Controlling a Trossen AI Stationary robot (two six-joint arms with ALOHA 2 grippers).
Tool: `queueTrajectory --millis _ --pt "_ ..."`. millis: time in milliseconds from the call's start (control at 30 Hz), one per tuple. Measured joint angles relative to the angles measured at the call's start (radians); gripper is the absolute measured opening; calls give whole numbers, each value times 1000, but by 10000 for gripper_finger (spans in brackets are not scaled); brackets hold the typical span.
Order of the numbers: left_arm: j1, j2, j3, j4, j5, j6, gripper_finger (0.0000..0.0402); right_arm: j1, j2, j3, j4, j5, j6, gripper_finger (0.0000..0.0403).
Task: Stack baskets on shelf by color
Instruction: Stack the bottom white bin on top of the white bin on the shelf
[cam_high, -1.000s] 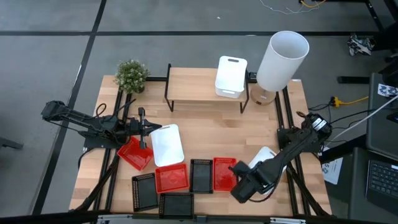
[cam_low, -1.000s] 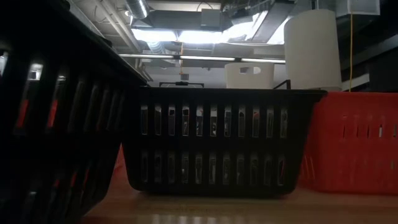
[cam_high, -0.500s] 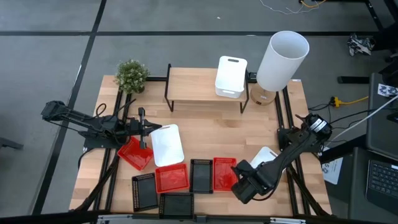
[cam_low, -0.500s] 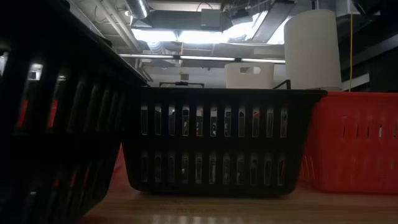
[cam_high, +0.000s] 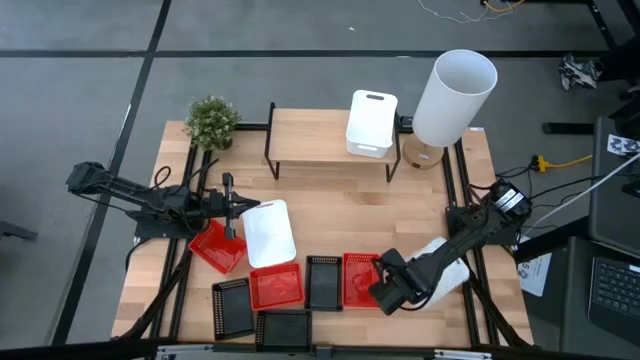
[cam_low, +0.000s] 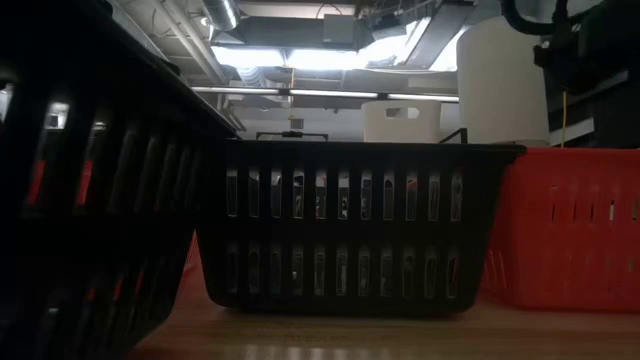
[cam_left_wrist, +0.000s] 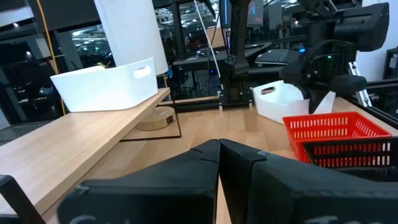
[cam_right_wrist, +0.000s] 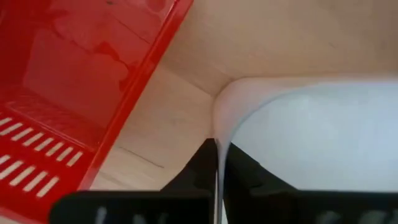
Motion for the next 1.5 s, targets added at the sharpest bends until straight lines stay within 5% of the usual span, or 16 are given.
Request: queueTrajectory --millis 267,400,533,733,900,1033,1167,1300,1500 --pt "0 0 0 0 0 0 0 -17 0 232 -213 58 -19 2" --pt "0 0 0 0 0 0 0 -16 0 407 -406 242 -30 2" --pt "0 0 0 0 0 0 0 -16 0 575 -554 532 -109 1" --pt "0 0 0 0 0 0 0 -52 -3 782 -523 992 -524 1" --pt "0 0 0 0 0 0 0 -133 -1 902 -398 1156 -1054 0" --pt "0 0 0 -1 0 1 0 -263 -1 989 -280 1086 -1514 0" --pt "0 0 0 -8 0 1 0 -461 0 1094 -195 780 -1823 0" --pt "0 0 0 -8 0 0 0 -691 -19 1114 -231 520 -1928 0" --pt "0 0 0 -8 0 1 0 -946 -20 1087 -456 265 -1896 0"
